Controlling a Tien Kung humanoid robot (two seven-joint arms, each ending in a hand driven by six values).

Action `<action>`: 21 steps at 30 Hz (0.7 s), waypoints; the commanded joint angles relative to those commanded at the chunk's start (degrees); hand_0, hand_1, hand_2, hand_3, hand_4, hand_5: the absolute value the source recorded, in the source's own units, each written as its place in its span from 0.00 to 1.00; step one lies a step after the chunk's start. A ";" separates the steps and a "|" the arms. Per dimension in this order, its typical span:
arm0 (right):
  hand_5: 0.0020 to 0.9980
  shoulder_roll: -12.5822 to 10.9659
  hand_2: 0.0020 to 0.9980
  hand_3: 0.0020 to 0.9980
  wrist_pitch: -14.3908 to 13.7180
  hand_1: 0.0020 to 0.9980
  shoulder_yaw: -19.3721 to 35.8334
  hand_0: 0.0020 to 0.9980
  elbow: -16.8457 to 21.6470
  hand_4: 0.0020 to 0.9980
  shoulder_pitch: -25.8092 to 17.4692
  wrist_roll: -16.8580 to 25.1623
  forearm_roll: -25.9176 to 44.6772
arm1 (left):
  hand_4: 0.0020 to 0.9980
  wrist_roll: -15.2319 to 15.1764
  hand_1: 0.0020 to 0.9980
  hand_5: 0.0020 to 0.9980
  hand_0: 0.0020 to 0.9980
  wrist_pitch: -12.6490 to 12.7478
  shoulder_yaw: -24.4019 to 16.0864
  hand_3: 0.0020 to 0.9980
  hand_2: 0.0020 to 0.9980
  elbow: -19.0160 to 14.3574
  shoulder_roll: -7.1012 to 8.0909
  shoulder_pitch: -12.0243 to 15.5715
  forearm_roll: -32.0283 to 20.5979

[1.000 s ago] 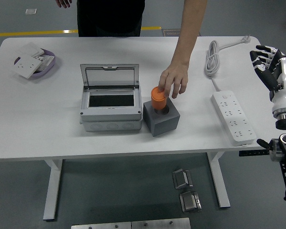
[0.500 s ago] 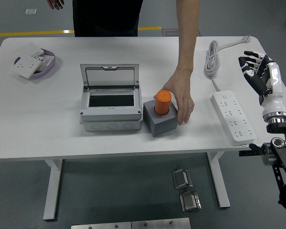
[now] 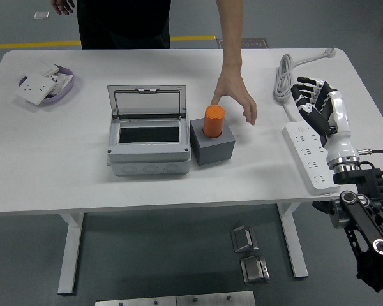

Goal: Pick up the cylinder from the cube,place it in the box,flap close box

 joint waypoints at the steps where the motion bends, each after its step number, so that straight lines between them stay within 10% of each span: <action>1: 0.44 0.13 0.62 0.63 -0.01 0.62 -0.64 0.66 -0.26 0.80 0.46 0.02 -0.10 | 0.59 0.00 0.58 0.20 0.57 -0.02 0.01 0.57 0.55 0.00 -0.01 -0.03 0.04; 21: 0.22 6.94 0.60 0.65 -0.24 0.64 -12.13 0.65 -17.90 0.86 15.46 0.53 -0.33 | 0.60 0.36 0.58 0.20 0.57 -0.23 0.37 0.57 0.55 0.00 0.16 -0.70 0.64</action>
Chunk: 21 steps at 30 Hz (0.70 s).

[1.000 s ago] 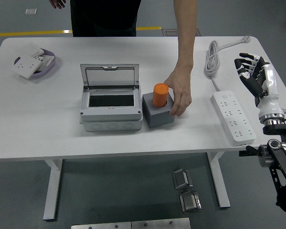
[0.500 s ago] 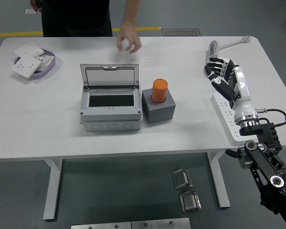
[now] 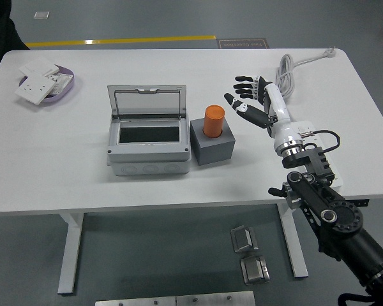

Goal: Pick up the cylinder from the cube,place it in the box,flap close box

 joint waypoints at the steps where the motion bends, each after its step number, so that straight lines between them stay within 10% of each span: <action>1: 0.22 0.40 0.60 0.65 0.01 0.64 -0.36 0.65 -0.82 0.86 0.61 0.06 0.11 | 0.60 0.03 0.58 0.20 0.57 -0.01 0.03 0.57 0.55 0.00 0.02 -0.05 0.03; 21: 0.17 2.24 0.61 0.68 0.39 0.66 -8.41 0.70 -11.61 0.85 8.86 0.23 2.78 | 0.60 0.21 0.58 0.20 0.57 -0.45 0.87 0.57 0.55 0.00 0.74 -1.36 0.75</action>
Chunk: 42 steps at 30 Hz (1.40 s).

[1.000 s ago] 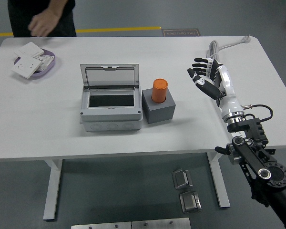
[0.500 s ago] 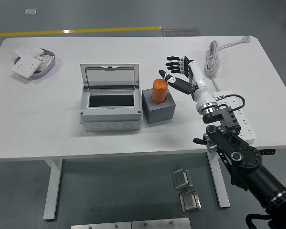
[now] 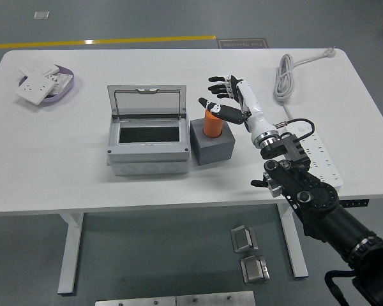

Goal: Pick up the cylinder from the cube,place it in the box,flap close box

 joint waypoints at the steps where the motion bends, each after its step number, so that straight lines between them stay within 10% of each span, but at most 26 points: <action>1: 0.17 0.00 0.61 0.68 0.02 0.66 -0.31 0.70 -0.28 0.85 0.10 -0.02 0.11 | 0.60 0.01 0.58 0.20 0.57 -0.02 0.04 0.57 0.55 0.00 0.03 -0.05 0.04; 42: 0.18 0.00 0.57 0.66 0.05 0.65 -7.30 0.67 -4.11 0.84 0.03 -0.17 3.00 | 0.59 -0.82 0.58 0.20 0.57 -0.17 2.06 0.57 0.54 0.00 0.56 -1.21 -0.37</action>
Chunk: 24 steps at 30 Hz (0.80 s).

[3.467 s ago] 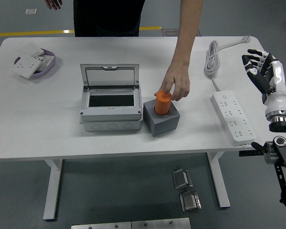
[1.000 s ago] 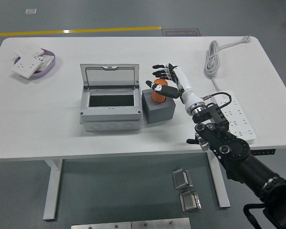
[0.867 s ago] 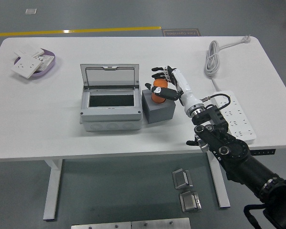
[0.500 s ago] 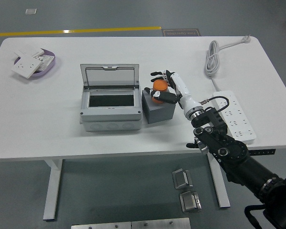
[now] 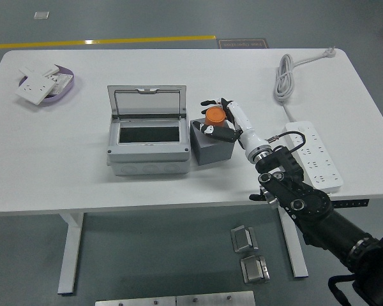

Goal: Pick up the cylinder from the cube,place it in the box,flap close box

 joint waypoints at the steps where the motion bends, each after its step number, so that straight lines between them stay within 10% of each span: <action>1: 0.18 0.00 0.57 0.66 -0.05 0.65 -0.01 0.67 -0.02 0.84 0.03 0.06 0.14 | 0.59 -0.02 0.58 0.20 0.57 0.01 0.03 0.57 0.54 0.00 0.02 0.00 -0.04; 7: 0.17 0.00 0.57 0.64 -0.36 0.65 0.12 0.66 0.11 0.77 0.17 0.24 0.77 | 0.59 -0.08 0.58 0.20 0.57 0.01 0.14 0.57 0.54 0.00 0.00 -0.03 -0.07; 8: 0.09 0.00 0.57 0.63 -0.41 0.65 0.09 0.66 0.13 0.50 0.17 0.25 0.85 | 0.59 -0.08 0.58 0.20 0.57 0.00 0.16 0.57 0.54 0.00 0.00 -0.04 -0.06; 13: 0.09 0.00 0.57 0.63 -0.45 0.65 -0.44 0.66 0.08 0.50 0.12 0.17 1.20 | 0.59 -0.12 0.58 0.20 0.57 -0.03 0.05 0.57 0.54 0.00 0.03 -0.13 0.04; 14: 0.02 0.00 0.56 0.59 -0.45 0.63 -0.60 0.72 0.06 0.20 0.11 0.15 1.27 | 0.59 -0.14 0.58 0.20 0.57 -0.04 0.02 0.57 0.54 0.00 0.04 -0.15 0.05; 24: 0.00 0.00 0.57 0.59 -0.42 0.63 -1.56 0.72 -0.06 0.08 0.03 0.09 1.71 | 0.59 -0.46 0.58 0.20 0.57 -0.02 -0.43 0.57 0.55 0.00 0.08 -0.33 0.08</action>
